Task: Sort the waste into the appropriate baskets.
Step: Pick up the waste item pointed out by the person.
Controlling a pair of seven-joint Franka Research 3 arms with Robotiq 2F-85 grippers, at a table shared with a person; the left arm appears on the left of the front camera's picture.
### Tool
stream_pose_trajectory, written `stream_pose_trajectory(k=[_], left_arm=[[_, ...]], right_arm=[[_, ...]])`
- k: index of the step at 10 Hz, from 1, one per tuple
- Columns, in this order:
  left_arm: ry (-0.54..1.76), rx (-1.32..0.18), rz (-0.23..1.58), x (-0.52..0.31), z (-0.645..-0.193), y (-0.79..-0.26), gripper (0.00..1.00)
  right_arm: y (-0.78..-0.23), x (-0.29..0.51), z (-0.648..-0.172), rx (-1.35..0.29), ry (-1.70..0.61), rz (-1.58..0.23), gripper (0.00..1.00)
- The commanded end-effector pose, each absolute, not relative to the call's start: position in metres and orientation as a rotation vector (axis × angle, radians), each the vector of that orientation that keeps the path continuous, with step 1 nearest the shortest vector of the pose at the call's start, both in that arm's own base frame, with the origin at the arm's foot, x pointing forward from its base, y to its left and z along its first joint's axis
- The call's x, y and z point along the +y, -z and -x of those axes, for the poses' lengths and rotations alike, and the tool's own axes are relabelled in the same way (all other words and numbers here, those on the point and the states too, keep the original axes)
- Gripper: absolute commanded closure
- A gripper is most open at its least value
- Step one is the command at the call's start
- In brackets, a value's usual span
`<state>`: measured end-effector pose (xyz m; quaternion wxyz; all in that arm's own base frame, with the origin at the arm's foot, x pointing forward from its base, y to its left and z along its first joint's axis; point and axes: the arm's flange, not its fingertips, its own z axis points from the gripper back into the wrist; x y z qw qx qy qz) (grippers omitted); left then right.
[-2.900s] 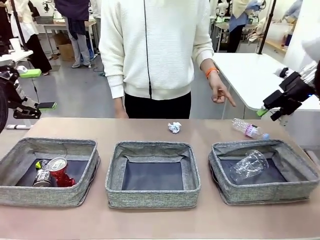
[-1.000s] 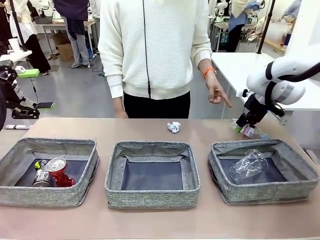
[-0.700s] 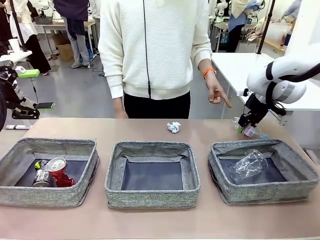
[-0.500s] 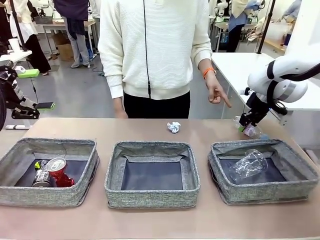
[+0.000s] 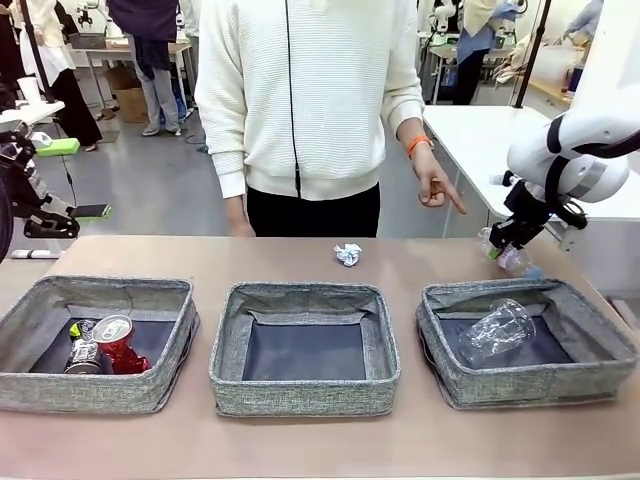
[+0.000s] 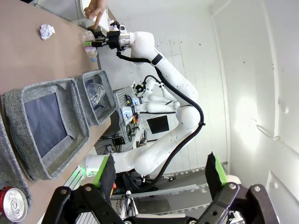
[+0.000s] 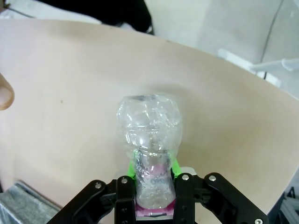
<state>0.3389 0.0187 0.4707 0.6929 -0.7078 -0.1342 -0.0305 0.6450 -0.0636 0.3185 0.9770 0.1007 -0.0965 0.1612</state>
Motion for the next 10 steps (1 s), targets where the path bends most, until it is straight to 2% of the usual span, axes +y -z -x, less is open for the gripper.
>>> stream_pose_trajectory(k=[1,2,3,5,6,8,9,10], left_arm=[[0.074,-0.305,1.594,0.017,-0.336,-0.473,0.0],[0.074,-0.305,1.594,0.017,-0.336,-0.473,0.0],[0.074,-0.305,1.594,0.017,-0.336,-0.473,0.0],[0.074,-0.305,1.594,0.017,-0.336,-0.473,0.0],[0.074,-0.305,1.594,0.017,-0.336,-0.473,0.0],[0.074,-0.305,1.594,0.017,-0.336,-0.473,0.0],[0.074,-0.305,1.594,0.017,-0.336,-0.473,0.0],[0.074,-0.305,1.594,0.017,-0.336,-0.473,0.0]], right_arm=[[-0.327,-0.061,-0.638,-0.238,-0.26,-0.216,0.74],[-0.351,-0.063,-0.633,-0.288,-0.186,-0.227,0.74],[-0.401,-0.065,-0.619,-0.33,-0.034,-0.222,0.74],[-0.484,-0.038,-0.561,-0.355,0.274,-0.21,0.74],[-0.499,-0.02,-0.525,-0.321,0.38,-0.229,0.74],[-0.482,0.001,-0.477,-0.303,0.532,-0.221,0.74],[-0.465,-0.006,-0.481,-0.317,0.487,-0.255,0.74],[-0.506,-0.017,-0.492,-0.331,0.457,-0.245,0.74]])
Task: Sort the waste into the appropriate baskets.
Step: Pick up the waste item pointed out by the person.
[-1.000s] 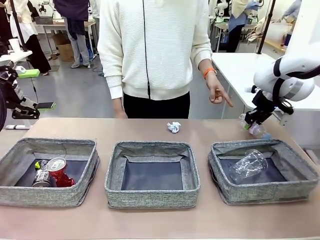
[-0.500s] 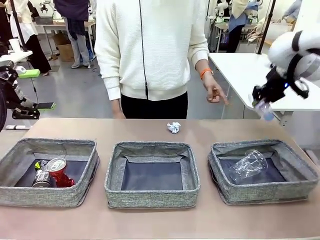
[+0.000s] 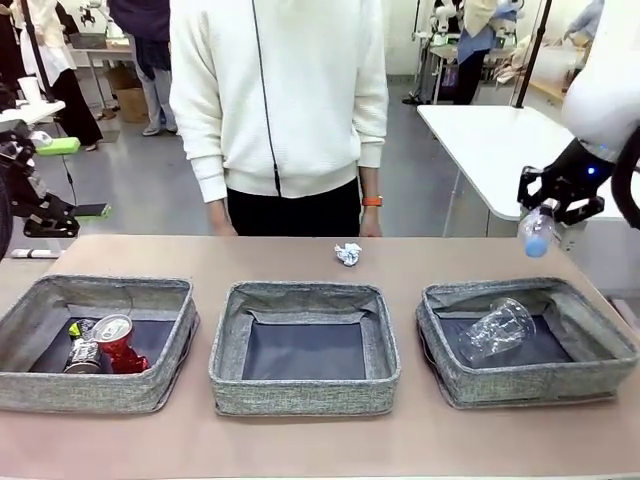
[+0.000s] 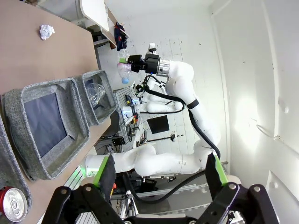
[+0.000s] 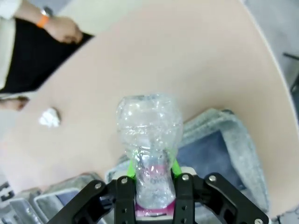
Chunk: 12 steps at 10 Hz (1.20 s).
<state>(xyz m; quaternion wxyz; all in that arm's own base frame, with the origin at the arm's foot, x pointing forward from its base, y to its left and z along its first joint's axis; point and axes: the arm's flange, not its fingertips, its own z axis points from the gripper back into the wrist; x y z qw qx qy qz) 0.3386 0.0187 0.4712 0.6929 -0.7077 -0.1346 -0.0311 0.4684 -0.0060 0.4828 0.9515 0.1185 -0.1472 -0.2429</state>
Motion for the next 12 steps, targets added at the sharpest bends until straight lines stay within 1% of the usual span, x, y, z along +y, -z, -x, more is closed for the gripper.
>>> stream_pose_trajectory(k=[1,2,3,4,5,6,7,8,9,10,12], left_arm=[[0.074,-0.305,1.594,0.017,-0.336,-0.473,0.0],[0.074,-0.305,1.594,0.017,-0.336,-0.473,0.0],[0.074,-0.305,1.594,0.017,-0.336,-0.473,0.0],[0.074,-0.305,1.594,0.017,-0.336,-0.473,0.0],[0.074,-0.305,1.594,0.017,-0.336,-0.473,0.0],[0.074,-0.305,1.594,0.017,-0.336,-0.473,0.0],[0.074,-0.305,1.594,0.017,-0.336,-0.473,0.0],[0.074,-0.305,1.594,0.017,-0.336,-0.473,0.0],[0.074,-0.305,1.594,0.017,-0.336,-0.473,0.0],[0.074,-0.305,1.594,0.017,-0.336,-0.473,0.0],[0.074,-0.305,1.594,0.017,-0.336,-0.473,0.0]], right_arm=[[-0.506,-0.017,-0.492,-0.331,0.457,-0.245,0.74],[-0.506,-0.017,-0.492,-0.331,0.457,-0.245,0.74],[-0.49,-0.009,-0.474,-0.312,0.49,-0.244,0.74],[-0.492,0.024,-0.487,-0.331,0.465,-0.283,0.74],[-0.515,0.08,-0.501,-0.353,0.42,-0.242,0.74],[-0.537,0.129,-0.506,-0.284,0.408,-0.217,0.74],[-0.553,0.17,-0.507,-0.249,0.403,-0.172,0.74],[-0.567,0.226,-0.499,-0.206,0.368,-0.157,0.74],[-0.573,0.266,-0.491,-0.191,0.404,-0.138,0.74],[-0.584,0.312,-0.476,-0.077,0.336,-0.135,0.74],[-0.614,0.357,-0.456,-0.04,0.222,-0.101,0.74]])
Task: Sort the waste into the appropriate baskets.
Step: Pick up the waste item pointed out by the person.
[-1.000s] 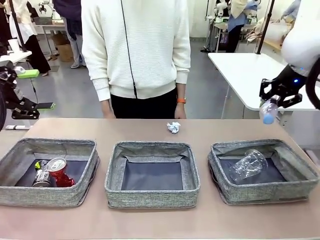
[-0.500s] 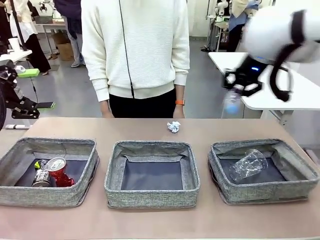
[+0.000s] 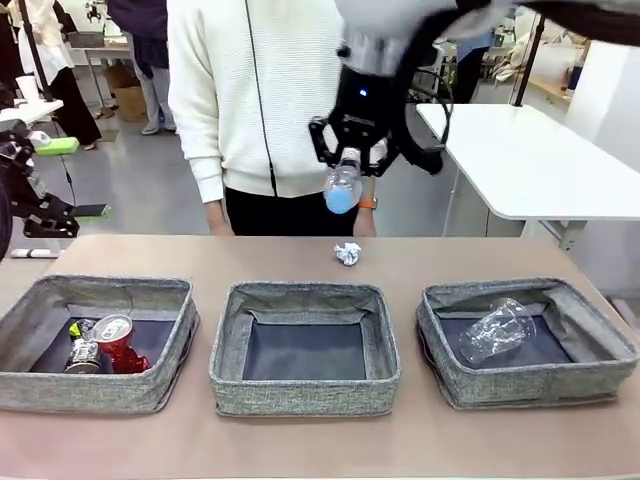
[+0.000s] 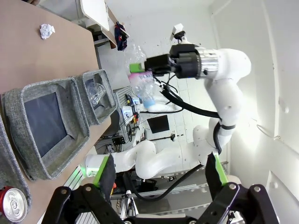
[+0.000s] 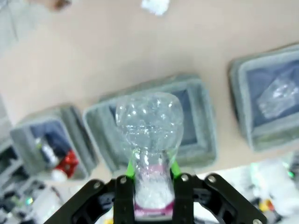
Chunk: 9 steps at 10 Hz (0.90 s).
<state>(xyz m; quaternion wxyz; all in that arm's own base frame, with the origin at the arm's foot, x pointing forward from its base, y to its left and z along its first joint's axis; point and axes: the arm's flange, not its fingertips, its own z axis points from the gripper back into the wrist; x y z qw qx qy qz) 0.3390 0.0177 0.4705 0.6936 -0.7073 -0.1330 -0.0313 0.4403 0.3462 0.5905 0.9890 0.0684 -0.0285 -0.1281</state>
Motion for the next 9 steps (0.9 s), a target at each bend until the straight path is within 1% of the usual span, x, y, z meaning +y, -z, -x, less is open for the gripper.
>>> stream_pose_trajectory(k=[1,4,6,9], left_arm=[[0.074,-0.305,1.594,0.017,-0.336,-0.473,0.0],[0.074,-0.305,1.594,0.017,-0.336,-0.473,0.0],[0.074,-0.305,1.594,0.017,-0.336,-0.473,0.0],[0.074,-0.305,1.594,0.017,-0.336,-0.473,0.0]], right_arm=[[-0.634,0.373,-0.448,-0.029,0.18,-0.117,0.74],[-0.681,0.399,-0.432,-0.041,0.114,-0.159,0.74],[-0.708,0.399,-0.431,-0.091,0.112,-0.204,0.74],[-0.733,0.394,-0.431,-0.16,0.121,-0.225,0.74]])
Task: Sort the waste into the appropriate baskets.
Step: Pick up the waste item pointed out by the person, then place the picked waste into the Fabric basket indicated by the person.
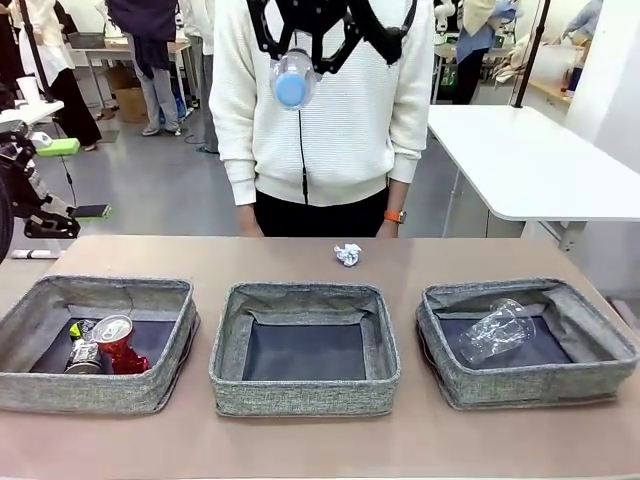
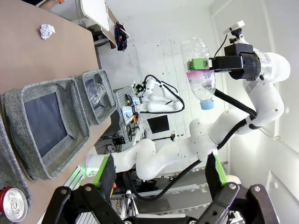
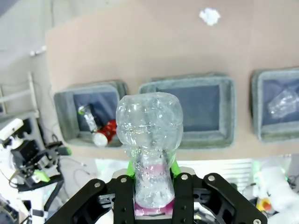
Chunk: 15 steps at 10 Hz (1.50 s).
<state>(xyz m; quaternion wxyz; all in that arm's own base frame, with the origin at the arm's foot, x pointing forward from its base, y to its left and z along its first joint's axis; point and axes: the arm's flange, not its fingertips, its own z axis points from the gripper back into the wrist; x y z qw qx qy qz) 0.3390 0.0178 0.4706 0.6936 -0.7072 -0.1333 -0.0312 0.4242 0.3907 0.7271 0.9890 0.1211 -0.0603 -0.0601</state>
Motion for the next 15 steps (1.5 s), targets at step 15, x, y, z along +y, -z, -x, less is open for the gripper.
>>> stream_pose_trajectory(k=[15], left_arm=[[0.074,-0.305,1.594,0.017,-0.336,-0.473,0.0]], right_arm=[[-0.727,0.391,-0.424,-0.121,0.121,-0.243,0.74]])
